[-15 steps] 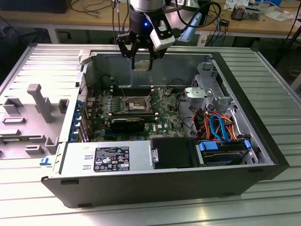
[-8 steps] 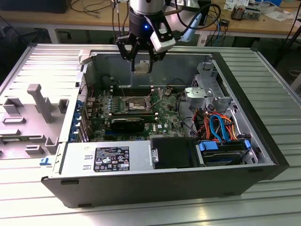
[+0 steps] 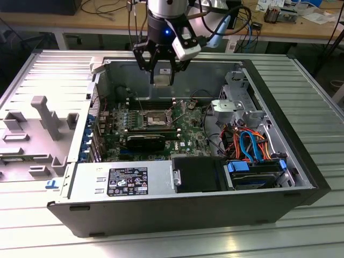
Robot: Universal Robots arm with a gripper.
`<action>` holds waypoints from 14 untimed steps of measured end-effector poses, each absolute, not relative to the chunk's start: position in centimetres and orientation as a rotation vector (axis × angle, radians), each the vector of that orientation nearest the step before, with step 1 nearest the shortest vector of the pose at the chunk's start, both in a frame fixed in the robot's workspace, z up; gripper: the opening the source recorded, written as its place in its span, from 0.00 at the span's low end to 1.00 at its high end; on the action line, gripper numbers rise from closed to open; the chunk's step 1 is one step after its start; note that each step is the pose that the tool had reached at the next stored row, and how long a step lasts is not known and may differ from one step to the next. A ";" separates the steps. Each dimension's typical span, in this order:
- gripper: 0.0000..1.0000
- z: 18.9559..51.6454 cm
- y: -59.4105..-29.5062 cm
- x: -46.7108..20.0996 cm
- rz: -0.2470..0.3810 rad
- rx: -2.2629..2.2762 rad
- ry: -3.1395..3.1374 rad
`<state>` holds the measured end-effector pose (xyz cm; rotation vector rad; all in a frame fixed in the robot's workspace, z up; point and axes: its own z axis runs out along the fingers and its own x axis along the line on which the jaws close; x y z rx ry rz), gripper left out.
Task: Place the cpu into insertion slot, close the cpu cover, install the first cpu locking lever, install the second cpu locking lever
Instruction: 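Place the cpu into insertion slot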
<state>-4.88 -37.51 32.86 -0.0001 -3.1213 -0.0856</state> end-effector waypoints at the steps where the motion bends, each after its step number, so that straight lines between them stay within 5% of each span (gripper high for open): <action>1: 0.54 32.8 -37.5 -4.9 -0.086 0.000 -3.121; 14: 0.54 32.3 -37.7 -4.9 -0.086 0.000 -3.121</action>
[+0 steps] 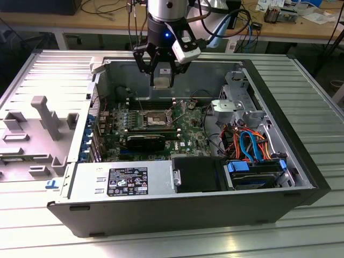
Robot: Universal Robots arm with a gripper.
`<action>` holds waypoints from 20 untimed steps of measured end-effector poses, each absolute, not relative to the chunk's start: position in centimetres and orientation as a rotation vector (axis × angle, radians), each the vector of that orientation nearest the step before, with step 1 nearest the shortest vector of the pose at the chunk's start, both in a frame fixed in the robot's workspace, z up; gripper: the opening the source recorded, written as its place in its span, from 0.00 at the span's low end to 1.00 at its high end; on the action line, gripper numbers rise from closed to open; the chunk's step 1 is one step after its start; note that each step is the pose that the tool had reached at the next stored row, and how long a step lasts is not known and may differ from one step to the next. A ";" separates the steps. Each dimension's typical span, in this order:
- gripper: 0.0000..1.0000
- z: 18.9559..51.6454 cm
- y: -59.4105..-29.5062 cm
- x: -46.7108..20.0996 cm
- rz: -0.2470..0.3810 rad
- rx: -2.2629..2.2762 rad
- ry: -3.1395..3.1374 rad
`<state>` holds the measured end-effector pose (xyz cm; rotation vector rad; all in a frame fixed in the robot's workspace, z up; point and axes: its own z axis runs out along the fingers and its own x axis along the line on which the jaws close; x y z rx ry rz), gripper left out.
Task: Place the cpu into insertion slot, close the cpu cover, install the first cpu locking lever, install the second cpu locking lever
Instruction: 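Place the cpu into insertion slot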
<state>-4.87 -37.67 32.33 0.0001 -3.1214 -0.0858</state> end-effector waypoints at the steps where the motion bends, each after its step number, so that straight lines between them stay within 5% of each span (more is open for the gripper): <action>1: 0.54 32.3 -37.7 -4.9 -0.086 0.000 -3.121; 20: 0.54 31.4 -37.9 -4.9 -0.086 0.000 -3.121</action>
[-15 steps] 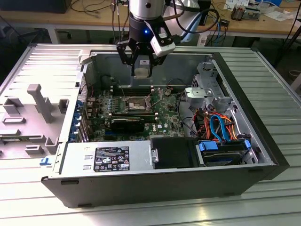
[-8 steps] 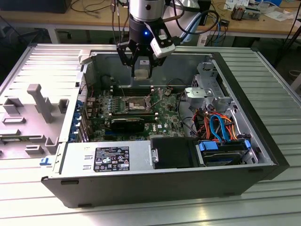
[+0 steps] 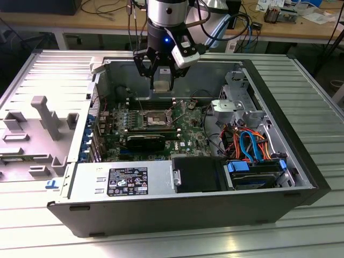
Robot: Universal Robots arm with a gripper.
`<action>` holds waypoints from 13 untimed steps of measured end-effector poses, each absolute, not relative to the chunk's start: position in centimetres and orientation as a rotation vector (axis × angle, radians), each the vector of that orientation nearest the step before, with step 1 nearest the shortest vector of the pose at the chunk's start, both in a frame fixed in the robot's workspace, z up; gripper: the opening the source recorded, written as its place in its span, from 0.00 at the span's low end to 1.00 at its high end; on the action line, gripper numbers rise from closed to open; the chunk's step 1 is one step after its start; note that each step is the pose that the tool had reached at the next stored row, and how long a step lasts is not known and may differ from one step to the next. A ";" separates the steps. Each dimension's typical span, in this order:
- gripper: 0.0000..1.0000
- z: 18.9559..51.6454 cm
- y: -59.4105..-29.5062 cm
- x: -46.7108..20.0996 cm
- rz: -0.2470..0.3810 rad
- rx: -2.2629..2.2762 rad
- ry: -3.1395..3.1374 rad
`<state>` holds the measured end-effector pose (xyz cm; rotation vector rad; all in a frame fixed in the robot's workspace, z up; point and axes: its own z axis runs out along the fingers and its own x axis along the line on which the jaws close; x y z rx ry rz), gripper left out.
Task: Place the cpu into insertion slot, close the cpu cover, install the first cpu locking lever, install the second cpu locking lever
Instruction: 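Place the cpu into insertion slot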
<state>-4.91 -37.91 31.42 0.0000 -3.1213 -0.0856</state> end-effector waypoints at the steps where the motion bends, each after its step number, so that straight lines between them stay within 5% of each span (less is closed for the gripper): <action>1: 0.54 31.4 -37.9 -4.9 -0.086 0.000 -3.121; 13: 0.54 30.8 -38.1 -4.9 -0.085 0.000 -3.121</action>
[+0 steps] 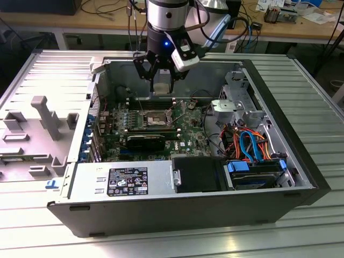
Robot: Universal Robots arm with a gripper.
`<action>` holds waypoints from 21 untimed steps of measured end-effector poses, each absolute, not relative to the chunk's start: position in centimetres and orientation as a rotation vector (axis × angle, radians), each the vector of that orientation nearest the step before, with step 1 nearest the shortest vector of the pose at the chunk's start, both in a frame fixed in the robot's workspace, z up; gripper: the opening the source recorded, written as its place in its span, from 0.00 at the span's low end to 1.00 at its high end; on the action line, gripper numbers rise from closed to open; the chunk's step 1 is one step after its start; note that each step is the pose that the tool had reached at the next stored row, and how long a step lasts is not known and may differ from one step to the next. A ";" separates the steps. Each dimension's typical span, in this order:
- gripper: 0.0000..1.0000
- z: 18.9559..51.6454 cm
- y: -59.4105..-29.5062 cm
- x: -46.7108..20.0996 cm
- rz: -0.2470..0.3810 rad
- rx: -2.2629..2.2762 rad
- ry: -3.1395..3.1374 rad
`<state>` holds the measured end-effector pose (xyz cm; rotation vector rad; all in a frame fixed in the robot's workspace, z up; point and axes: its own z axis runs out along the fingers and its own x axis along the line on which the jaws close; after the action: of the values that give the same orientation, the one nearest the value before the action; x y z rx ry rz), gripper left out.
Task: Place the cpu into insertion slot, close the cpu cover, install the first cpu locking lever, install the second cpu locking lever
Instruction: 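Place the cpu into insertion slot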
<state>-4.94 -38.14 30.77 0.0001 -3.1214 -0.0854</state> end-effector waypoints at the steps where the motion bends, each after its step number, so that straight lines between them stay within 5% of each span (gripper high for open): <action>1: 0.54 30.7 -38.2 -5.0 -0.085 0.000 -3.121; 21: 0.54 29.4 -38.6 -5.4 -0.085 0.000 -3.121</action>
<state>-5.42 -38.58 29.35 0.0001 -3.1213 -0.0853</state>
